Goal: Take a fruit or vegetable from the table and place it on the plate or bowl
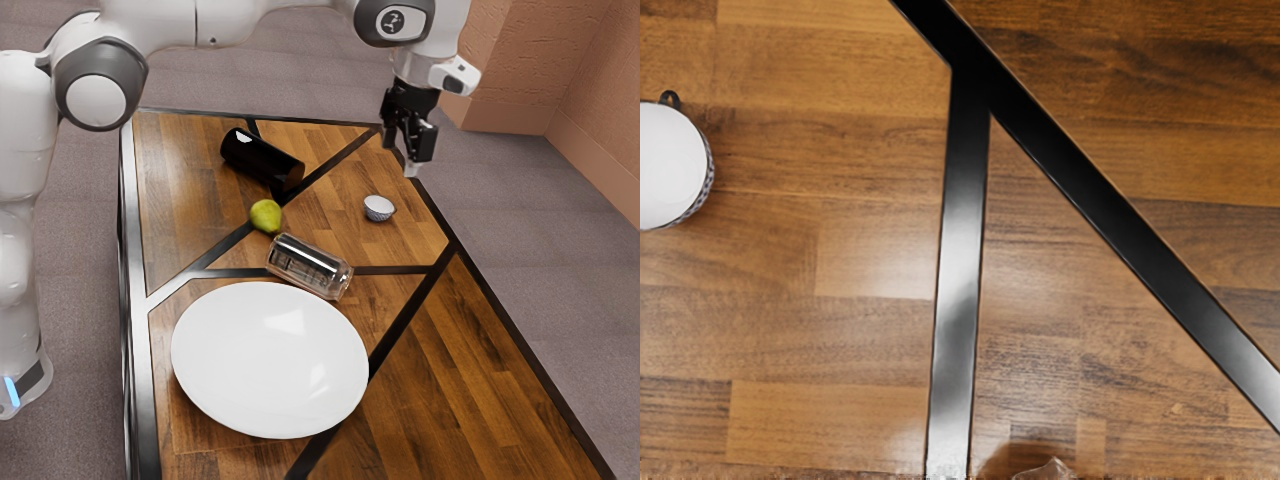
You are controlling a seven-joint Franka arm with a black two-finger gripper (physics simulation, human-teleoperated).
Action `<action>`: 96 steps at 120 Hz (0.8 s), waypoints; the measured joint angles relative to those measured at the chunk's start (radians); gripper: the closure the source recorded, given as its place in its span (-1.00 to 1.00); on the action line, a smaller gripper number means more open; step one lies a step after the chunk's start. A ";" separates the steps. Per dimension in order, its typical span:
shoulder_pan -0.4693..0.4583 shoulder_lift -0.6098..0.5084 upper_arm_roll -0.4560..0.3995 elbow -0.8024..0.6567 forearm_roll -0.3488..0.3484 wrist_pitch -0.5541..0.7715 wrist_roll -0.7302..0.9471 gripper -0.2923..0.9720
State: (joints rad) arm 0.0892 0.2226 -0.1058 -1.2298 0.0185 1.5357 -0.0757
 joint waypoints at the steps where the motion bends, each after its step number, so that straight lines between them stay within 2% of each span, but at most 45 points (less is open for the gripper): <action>1: 0.000 0.000 0.000 0.000 0.000 -0.001 0.000 -0.54; 46: 0.006 0.016 0.026 0.003 -0.036 0.013 -0.011 -0.54; 67: -0.006 -0.042 0.025 -0.034 -0.015 -0.074 -0.167 -0.54; 72: -0.006 -0.072 0.025 -0.084 -0.019 -0.085 -0.215 -0.54; 79: -0.015 -0.256 0.047 -0.330 -0.023 -0.047 -0.277 -0.54; 84: -0.031 -0.339 0.075 -0.443 -0.026 -0.023 -0.318 -0.54; 96: -0.003 -0.382 0.154 -0.522 -0.036 0.019 -0.406 -0.54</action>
State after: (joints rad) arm 0.0860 -0.1596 0.0482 -1.7515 -0.0175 1.5545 -0.4817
